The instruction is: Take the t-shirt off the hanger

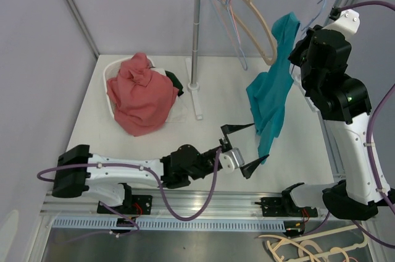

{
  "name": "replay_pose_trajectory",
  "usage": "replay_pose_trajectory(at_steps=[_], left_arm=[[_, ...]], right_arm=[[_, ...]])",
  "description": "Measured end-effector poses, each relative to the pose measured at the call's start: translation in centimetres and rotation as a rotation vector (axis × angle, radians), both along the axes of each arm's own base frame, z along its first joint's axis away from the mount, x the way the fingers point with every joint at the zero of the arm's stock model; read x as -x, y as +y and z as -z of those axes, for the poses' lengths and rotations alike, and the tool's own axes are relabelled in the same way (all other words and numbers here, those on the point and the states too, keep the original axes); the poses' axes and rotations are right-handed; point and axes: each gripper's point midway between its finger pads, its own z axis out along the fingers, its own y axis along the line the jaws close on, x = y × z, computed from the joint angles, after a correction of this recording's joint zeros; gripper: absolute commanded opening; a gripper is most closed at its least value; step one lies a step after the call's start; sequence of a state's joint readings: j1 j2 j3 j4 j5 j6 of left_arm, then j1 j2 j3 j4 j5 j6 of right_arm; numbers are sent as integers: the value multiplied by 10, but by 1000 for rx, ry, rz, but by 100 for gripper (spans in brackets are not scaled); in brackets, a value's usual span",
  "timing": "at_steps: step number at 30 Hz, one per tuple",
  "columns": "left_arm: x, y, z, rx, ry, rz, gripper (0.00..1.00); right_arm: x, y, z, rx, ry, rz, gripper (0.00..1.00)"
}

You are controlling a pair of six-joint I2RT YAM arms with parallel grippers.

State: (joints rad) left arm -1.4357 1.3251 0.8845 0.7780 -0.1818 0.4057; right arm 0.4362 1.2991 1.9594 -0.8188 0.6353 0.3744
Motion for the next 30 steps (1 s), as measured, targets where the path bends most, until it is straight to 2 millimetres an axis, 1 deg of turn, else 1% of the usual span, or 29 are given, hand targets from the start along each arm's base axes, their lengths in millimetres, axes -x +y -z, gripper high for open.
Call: replay_pose_trajectory(at_steps=[4,7,9,13,15,17,20,21,23,24,25,26,27,28,29,30], left_arm=[[-8,-23,17,-36,-9,-33,99],[-18,-38,16,-41,-8,-63,100],[-24,-46,9,-28,-3,-73,99],[-45,-48,-6,11,29,-104,100],[-54,-48,-8,12,44,-120,100],[-63,-50,-8,9,59,-138,97],[-70,-53,3,-7,88,-147,96],[-71,-54,6,-12,97,-147,94],[-73,-55,12,-17,116,-148,82],[-74,-56,14,-20,124,-148,73],[-74,-57,17,-24,133,-147,51],[-75,-58,20,-28,147,-145,40],[-75,-59,24,-38,149,-145,19],[-75,-60,27,-46,159,-144,8],[-75,-61,30,-59,162,-144,1],[-76,-63,33,-71,164,-145,1]], right_arm=[[4,7,-1,7,-4,3,0],[5,12,-1,10,-6,-6,0],[7,15,-2,10,-8,-12,0],[10,21,-6,4,-22,-28,0],[12,22,-9,-4,-35,-35,0],[14,22,-13,-9,-47,-38,0],[18,20,-17,-13,-59,-41,0],[19,20,-18,-15,-64,-41,0],[20,19,-20,-20,-72,-43,0],[20,20,-21,-21,-75,-44,0],[20,20,-22,-22,-77,-45,0],[21,20,-22,-22,-77,-46,0],[21,21,-22,-21,-78,-47,0],[21,21,-22,-21,-79,-49,0],[21,21,-22,-20,-79,-50,0],[21,21,-22,-17,-78,-49,0]])
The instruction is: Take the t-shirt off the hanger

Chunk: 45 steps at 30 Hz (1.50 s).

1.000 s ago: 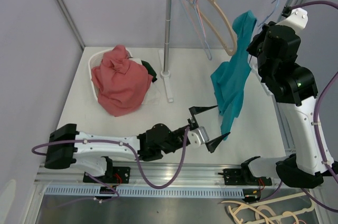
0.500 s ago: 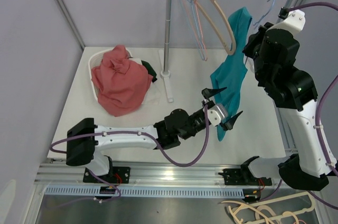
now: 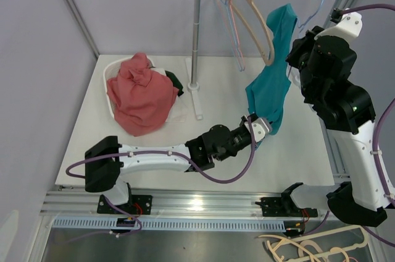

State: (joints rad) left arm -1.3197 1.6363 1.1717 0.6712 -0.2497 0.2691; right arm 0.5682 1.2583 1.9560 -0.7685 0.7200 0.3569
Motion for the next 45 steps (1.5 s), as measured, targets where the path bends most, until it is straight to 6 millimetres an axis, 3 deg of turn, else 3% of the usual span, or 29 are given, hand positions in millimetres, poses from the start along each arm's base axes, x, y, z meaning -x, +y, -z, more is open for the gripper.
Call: replay_pose_trajectory(at_steps=[4,7,12,15,19,22,26,29,31,35,40,42,45], left_arm=[[3,-2,-1,-19,13,20,1],[17,4,-11,-17,15,47,1],[75,23,-48,49,-11,144,1],[111,31,-59,97,-1,227,1],[127,27,-42,114,38,241,1],[128,17,-10,68,75,229,1],[122,9,7,48,93,193,1],[110,0,9,33,110,174,1],[91,-7,5,31,125,158,1],[29,-19,-14,18,169,78,1],[-57,-33,-64,44,218,-28,1],[-77,-29,-74,53,239,-42,1],[-100,-16,-70,33,278,-68,1]], right_arm=[[-1,-3,-1,18,-3,13,0],[-6,-6,-2,45,-5,44,0],[-30,-7,4,107,23,95,0],[-44,-10,10,142,45,120,0],[-52,-13,2,168,47,131,0],[-52,-16,-12,170,27,135,0],[-45,-17,-20,168,23,120,0],[-40,-16,-18,162,30,103,0],[-35,-12,-17,151,38,80,0],[-16,-8,-13,114,42,25,0],[14,-12,-13,79,42,-38,0],[22,-14,-14,72,40,-50,0],[26,-17,-15,75,34,-53,0]])
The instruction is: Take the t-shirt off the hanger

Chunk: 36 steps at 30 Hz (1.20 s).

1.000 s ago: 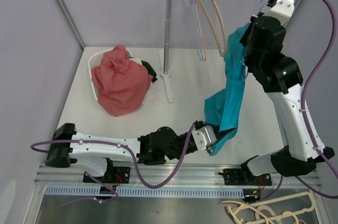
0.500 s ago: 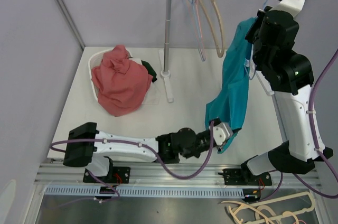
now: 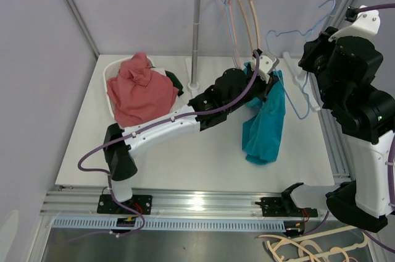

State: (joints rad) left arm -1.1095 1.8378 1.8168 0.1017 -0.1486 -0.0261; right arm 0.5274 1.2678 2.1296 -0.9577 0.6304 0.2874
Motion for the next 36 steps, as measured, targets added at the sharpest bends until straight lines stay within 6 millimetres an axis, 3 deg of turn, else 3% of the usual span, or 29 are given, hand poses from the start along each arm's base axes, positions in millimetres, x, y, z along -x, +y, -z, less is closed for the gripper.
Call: replay_pose_trajectory(at_steps=[3,6,13,16,20,24,26,30,36], left_arm=[[-2,3,14,-42,42,11,1],[12,-2,32,-88,95,70,1],[75,23,87,-194,222,210,1],[104,36,86,-208,230,257,1],[124,60,56,-187,213,266,1],[100,103,3,-127,179,165,1],[71,133,-26,-75,153,81,1],[-1,211,-81,18,89,-179,1],[-62,295,-133,108,11,-439,1]], right_arm=[[-3,1,4,29,3,-2,0],[-13,3,10,75,1,-3,0],[-48,-2,1,139,-43,14,0],[-65,-2,-3,158,-70,-11,0],[-87,-6,-2,175,-108,-72,0],[-107,-5,4,190,-139,-154,0],[-117,2,3,197,-161,-201,0],[-135,17,0,204,-198,-282,0],[-165,25,-11,209,-238,-323,0]])
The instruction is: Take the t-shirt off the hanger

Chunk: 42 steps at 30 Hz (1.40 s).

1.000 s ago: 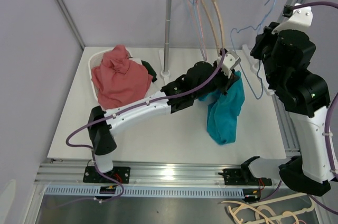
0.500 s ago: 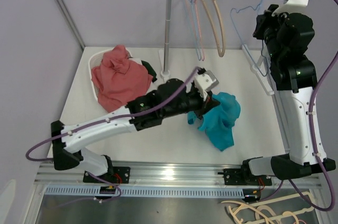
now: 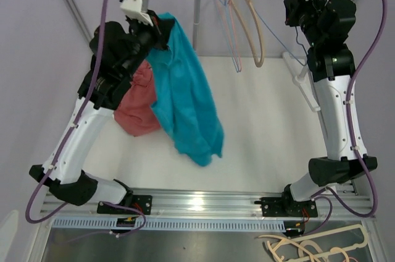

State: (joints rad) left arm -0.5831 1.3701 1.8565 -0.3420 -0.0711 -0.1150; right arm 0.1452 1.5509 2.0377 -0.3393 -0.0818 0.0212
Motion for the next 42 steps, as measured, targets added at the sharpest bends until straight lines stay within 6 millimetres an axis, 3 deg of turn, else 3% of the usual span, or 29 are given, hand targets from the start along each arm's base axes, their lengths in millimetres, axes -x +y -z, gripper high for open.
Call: replay_pose_trajectory(at_steps=[4,7,11,15,19,23,26,33,34,35,42], left_arm=[[-40,36,-21,49,-71,-142,1],[-80,58,-31,71,-110,-233,1],[-137,89,-60,112,-190,-339,1],[-160,131,-84,142,-271,-428,1],[-159,181,-91,175,-298,-516,1],[-147,215,-62,182,-250,-602,1],[-135,217,-32,170,-198,-624,1],[-95,224,11,183,-151,-657,1],[-89,226,18,194,-144,-664,1],[-85,227,22,203,-136,-671,1],[-82,230,57,279,-36,-708,1]], right_arm=[[-17,0,-3,1,-14,-7,0],[-32,0,-5,3,-23,-12,0],[-51,0,0,6,-19,-15,0],[-68,1,16,11,13,-21,0],[-80,3,33,16,47,-26,0],[-83,4,40,20,64,-29,0],[-85,4,47,21,73,-30,0],[-87,5,80,26,138,-31,0],[-86,5,82,26,138,-31,3],[-85,5,84,25,138,-31,13],[-82,4,84,13,139,-26,32]])
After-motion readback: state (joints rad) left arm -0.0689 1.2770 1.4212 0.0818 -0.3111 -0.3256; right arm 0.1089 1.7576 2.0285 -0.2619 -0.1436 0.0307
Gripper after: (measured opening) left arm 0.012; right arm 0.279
